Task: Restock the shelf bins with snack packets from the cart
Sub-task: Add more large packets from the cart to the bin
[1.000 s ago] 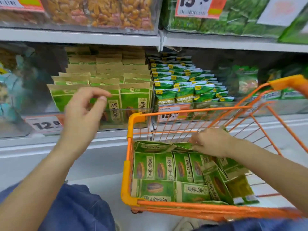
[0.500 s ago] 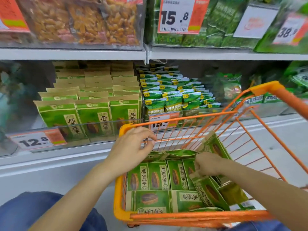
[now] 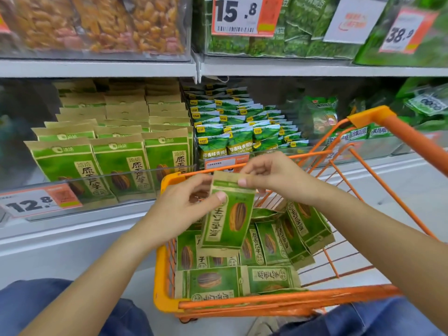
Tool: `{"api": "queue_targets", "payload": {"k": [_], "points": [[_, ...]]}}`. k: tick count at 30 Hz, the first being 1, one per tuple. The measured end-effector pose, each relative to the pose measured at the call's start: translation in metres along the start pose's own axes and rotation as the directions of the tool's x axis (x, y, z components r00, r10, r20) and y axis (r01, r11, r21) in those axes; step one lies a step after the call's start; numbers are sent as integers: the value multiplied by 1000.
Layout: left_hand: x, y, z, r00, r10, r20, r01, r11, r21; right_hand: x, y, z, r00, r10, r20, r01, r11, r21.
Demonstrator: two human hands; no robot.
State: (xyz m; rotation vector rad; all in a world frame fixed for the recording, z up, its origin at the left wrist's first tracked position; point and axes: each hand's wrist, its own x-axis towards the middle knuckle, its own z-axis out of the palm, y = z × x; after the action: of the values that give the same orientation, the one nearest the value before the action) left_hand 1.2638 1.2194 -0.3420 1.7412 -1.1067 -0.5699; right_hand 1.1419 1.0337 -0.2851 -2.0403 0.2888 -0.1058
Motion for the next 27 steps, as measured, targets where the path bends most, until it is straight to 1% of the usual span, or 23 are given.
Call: {"api": "queue_targets", "payload": {"k": [3, 6, 8, 9, 12, 17, 19, 22, 24, 25, 27], "points": [[-1, 2, 2, 1000, 5, 6, -5, 1000, 17, 3, -14, 6, 998, -49, -45, 53, 994, 92], [-1, 7, 2, 997, 0, -72, -8, 994, -112, 8, -18, 9, 996, -41, -85, 51, 991, 124], [0, 11, -1, 991, -53, -121, 22, 970, -242, 12, -20, 10, 995, 4, -99, 15, 981, 193], [0, 13, -4, 988, -81, -134, 38, 954, -297, 14, -21, 12, 996, 25, -86, -7, 980, 198], [-1, 14, -12, 980, -132, -151, 69, 930, -361, 19, -23, 22, 996, 55, -63, -43, 982, 186], [-14, 27, -41, 968, -169, -184, 66, 883, -465, 39, -46, 45, 985, 30, -172, 35, 931, 362], [-27, 30, -65, 958, -207, -200, 80, 859, -506, 51, -63, 61, 984, 8, -180, 70, 904, 421], [-56, 26, -100, 938, -271, -216, 114, 829, -547, 71, -86, 88, 971, -7, -237, 133, 842, 523], [-75, 20, -119, 888, -333, -317, 61, 769, -637, 84, -99, 106, 975, 16, -221, 129, 772, 623], [-84, 16, -127, 849, -367, -380, -13, 704, -710, 88, -105, 116, 982, 22, -186, 108, 745, 659], [-98, 8, -138, 763, -452, -462, -214, 497, -841, 94, -114, 141, 994, 22, -106, 59, 713, 698]]}}
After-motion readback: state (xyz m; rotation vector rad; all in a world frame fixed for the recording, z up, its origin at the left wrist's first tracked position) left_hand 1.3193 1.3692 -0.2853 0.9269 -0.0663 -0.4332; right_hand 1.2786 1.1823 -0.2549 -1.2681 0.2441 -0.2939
